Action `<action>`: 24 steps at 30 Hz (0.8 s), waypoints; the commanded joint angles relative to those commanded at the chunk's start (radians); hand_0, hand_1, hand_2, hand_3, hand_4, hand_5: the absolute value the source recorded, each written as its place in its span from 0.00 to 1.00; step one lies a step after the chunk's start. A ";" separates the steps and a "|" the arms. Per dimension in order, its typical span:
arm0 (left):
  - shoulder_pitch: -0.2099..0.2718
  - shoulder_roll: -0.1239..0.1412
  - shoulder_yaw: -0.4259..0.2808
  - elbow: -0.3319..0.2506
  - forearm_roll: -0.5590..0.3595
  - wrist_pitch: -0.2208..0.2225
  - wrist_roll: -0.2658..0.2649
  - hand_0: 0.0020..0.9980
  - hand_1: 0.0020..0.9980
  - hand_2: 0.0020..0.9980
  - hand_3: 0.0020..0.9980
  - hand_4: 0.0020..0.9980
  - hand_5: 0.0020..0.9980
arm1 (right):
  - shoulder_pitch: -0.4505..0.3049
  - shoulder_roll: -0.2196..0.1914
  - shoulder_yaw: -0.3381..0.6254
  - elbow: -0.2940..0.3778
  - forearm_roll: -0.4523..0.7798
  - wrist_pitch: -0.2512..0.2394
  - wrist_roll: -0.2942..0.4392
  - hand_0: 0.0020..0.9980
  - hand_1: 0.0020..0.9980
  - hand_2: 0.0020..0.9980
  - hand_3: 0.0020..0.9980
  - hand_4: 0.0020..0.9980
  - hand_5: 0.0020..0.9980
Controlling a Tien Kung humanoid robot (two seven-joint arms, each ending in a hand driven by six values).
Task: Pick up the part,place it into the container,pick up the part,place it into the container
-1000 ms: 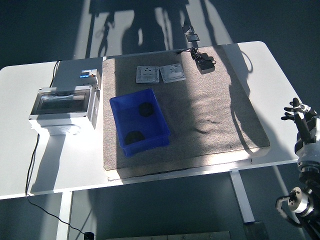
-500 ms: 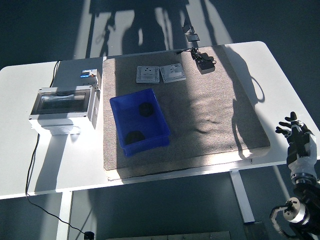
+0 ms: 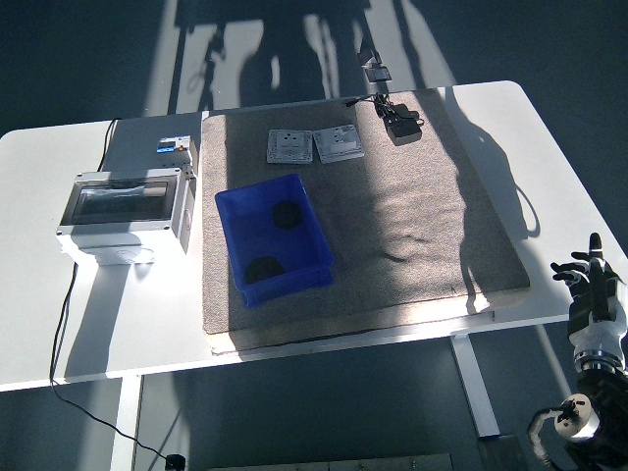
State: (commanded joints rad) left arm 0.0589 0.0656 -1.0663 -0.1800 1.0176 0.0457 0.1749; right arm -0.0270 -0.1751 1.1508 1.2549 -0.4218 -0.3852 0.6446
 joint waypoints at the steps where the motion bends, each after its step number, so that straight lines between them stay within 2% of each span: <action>1: -0.005 -0.003 -0.035 0.000 0.031 -0.019 0.023 0.68 0.66 0.73 0.71 0.66 0.73 | 0.005 0.000 -0.001 0.000 -0.004 -0.001 0.000 0.62 0.21 0.27 0.33 0.83 0.62; 3: -0.011 -0.008 -0.104 0.000 0.084 -0.059 0.066 0.68 0.66 0.73 0.71 0.66 0.73 | 0.016 -0.004 -0.008 -0.001 -0.005 -0.004 0.000 0.62 0.21 0.27 0.33 0.83 0.62; 4: -0.012 -0.009 -0.137 0.000 0.105 -0.080 0.087 0.70 0.68 0.75 0.79 0.78 1.00 | 0.022 -0.007 -0.013 -0.003 -0.003 -0.005 0.000 0.60 0.20 0.26 0.31 0.82 0.63; 6: -0.011 -0.014 -0.211 0.000 0.142 -0.131 0.135 0.70 0.68 0.75 0.79 0.78 1.00 | 0.038 -0.016 -0.030 -0.006 -0.001 -0.008 -0.002 0.60 0.20 0.26 0.31 0.82 0.63; 9: -0.004 -0.023 -0.313 0.000 0.120 -0.195 0.195 0.70 0.68 0.75 0.79 0.78 1.00 | 0.064 -0.025 -0.065 -0.010 0.002 -0.011 -0.003 0.60 0.20 0.26 0.31 0.82 0.63; 10: -0.002 -0.026 -0.342 0.000 0.110 -0.213 0.212 0.71 0.74 0.84 1.00 1.00 1.00 | 0.073 -0.027 -0.079 -0.012 0.003 -0.012 -0.004 0.59 0.20 0.25 0.30 0.81 0.66; 13: 0.003 -0.032 -0.432 0.000 0.095 -0.262 0.250 0.71 0.74 0.84 1.00 1.00 1.00 | 0.095 -0.033 -0.113 -0.016 0.001 -0.015 -0.009 0.59 0.20 0.25 0.30 0.81 0.66; 15: 0.007 -0.038 -0.491 0.000 0.081 -0.275 0.257 0.71 0.74 0.84 1.00 1.00 1.00 | 0.106 -0.039 -0.128 -0.017 0.001 -0.017 -0.010 0.59 0.20 0.25 0.30 0.81 0.66; 16: 0.009 -0.041 -0.517 0.000 0.073 -0.277 0.256 0.66 0.76 0.88 1.00 1.00 1.00 | 0.110 -0.042 -0.133 -0.017 0.003 -0.018 -0.010 0.59 0.20 0.26 0.31 0.81 0.75; 19: 0.016 -0.048 -0.559 0.000 0.047 -0.271 0.239 0.66 0.76 0.88 1.00 1.00 1.00 | 0.116 -0.048 -0.135 -0.019 0.008 -0.019 -0.009 0.59 0.20 0.26 0.31 0.81 0.75; 21: 0.022 -0.049 -0.541 0.000 0.011 -0.259 0.214 0.66 0.76 0.88 1.00 1.00 1.00 | 0.119 -0.051 -0.134 -0.020 0.009 -0.020 -0.009 0.59 0.20 0.26 0.31 0.81 0.75; 22: 0.026 -0.048 -0.518 0.000 -0.014 -0.252 0.199 0.67 0.72 0.82 1.00 1.00 1.00 | 0.120 -0.053 -0.134 -0.020 0.009 -0.020 -0.009 0.59 0.20 0.26 0.30 0.80 0.73; 24: 0.034 -0.045 -0.474 0.000 -0.061 -0.240 0.175 0.67 0.72 0.82 1.00 1.00 1.00 | 0.122 -0.055 -0.134 -0.021 0.008 -0.020 -0.010 0.59 0.20 0.26 0.30 0.80 0.73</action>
State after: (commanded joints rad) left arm 0.0929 0.0207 -1.5401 -0.1800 0.9563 -0.1942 0.3499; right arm 0.0955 -0.2299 1.0167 1.2342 -0.4136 -0.4053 0.6343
